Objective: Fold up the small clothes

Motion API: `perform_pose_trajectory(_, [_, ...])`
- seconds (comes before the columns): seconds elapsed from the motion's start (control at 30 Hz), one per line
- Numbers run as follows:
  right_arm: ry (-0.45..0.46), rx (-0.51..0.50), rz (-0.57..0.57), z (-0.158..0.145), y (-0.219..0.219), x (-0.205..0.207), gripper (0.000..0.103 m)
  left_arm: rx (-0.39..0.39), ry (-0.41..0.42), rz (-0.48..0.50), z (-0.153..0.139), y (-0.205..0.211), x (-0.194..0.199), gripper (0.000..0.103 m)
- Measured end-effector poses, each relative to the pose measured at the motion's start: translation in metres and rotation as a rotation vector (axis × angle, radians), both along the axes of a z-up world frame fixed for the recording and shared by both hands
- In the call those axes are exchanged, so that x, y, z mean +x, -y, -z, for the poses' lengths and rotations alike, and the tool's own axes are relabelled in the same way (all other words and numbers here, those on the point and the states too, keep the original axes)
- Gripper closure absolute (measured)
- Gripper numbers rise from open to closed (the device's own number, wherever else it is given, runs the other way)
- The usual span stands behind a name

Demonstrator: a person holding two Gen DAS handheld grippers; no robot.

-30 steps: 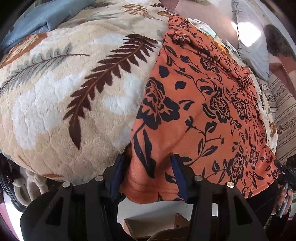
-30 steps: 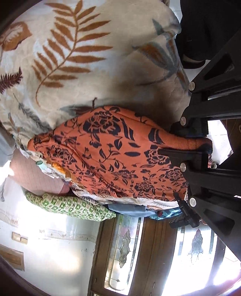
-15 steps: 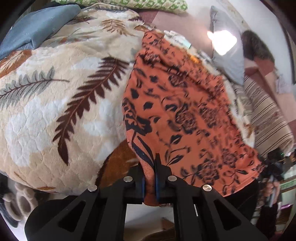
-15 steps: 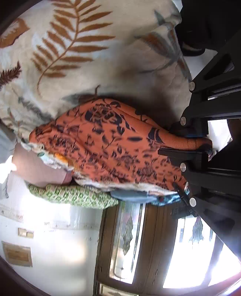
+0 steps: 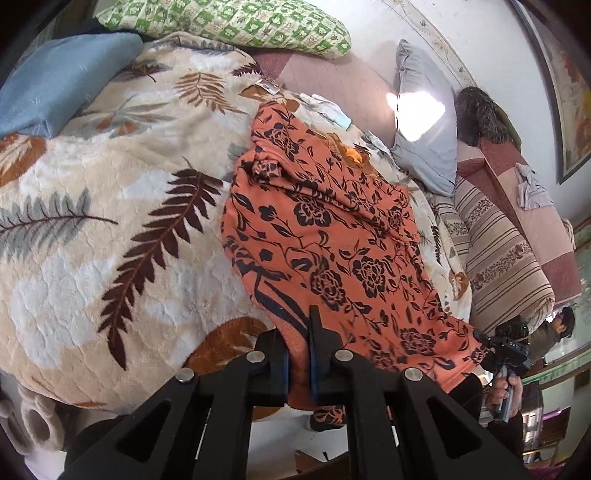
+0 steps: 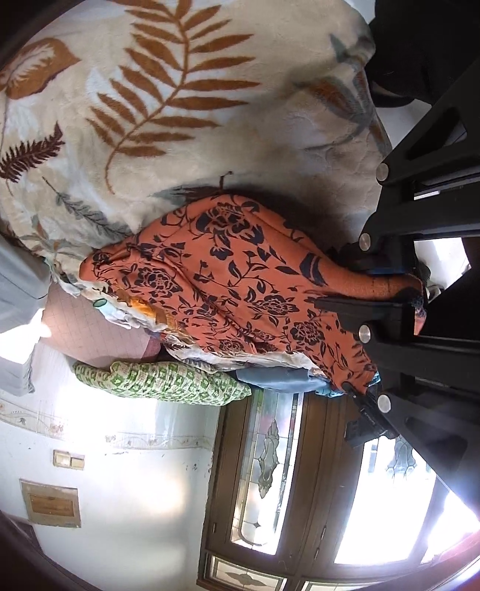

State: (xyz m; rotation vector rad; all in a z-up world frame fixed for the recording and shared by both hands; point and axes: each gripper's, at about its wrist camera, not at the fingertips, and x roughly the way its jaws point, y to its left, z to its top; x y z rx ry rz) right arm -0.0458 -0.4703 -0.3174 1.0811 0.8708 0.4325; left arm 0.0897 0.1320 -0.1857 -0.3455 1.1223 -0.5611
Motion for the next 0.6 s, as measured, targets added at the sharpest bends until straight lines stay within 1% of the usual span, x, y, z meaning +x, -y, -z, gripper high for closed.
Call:
perform_pose_trajectory(0.07, [0.008, 0.005, -0.011, -0.003, -0.003, 0.005, 0.094, -0.016, -0.011, 0.000, -0.004, 0.000, 0.008, 0.095])
perform_pose_trajectory(0.13, [0.029, 0.016, -0.015, -0.010, -0.002, 0.015, 0.094, -0.030, -0.003, -0.002, -0.014, 0.002, 0.020, 0.095])
perform_pose_trajectory(0.2, [0.060, 0.026, -0.011, -0.021, 0.001, 0.030, 0.094, -0.044, 0.014, -0.004, -0.028, 0.004, 0.036, 0.095])
perform_pose_trajectory(0.27, [0.086, 0.017, 0.008, -0.036, 0.010, 0.049, 0.094, -0.064, 0.025, -0.011, -0.040, 0.005, 0.060, 0.095])
perform_pose_trajectory(0.37, [0.107, 0.022, 0.050, -0.054, 0.026, 0.082, 0.094, -0.082, 0.019, -0.041, -0.051, 0.008, 0.110, 0.095])
perform_pose_trajectory(0.43, [0.110, 0.023, 0.081, -0.063, 0.038, 0.111, 0.094, -0.083, 0.006, -0.058, -0.052, 0.014, 0.147, 0.095])
perform_pose_trajectory(0.5, [0.110, 0.013, 0.112, -0.069, 0.050, 0.142, 0.094, -0.073, -0.009, -0.070, -0.049, 0.023, 0.189, 0.095])
perform_pose_trajectory(0.6, [0.092, 0.023, 0.158, -0.069, 0.068, 0.199, 0.094, -0.061, -0.034, -0.083, -0.040, 0.041, 0.249, 0.095])
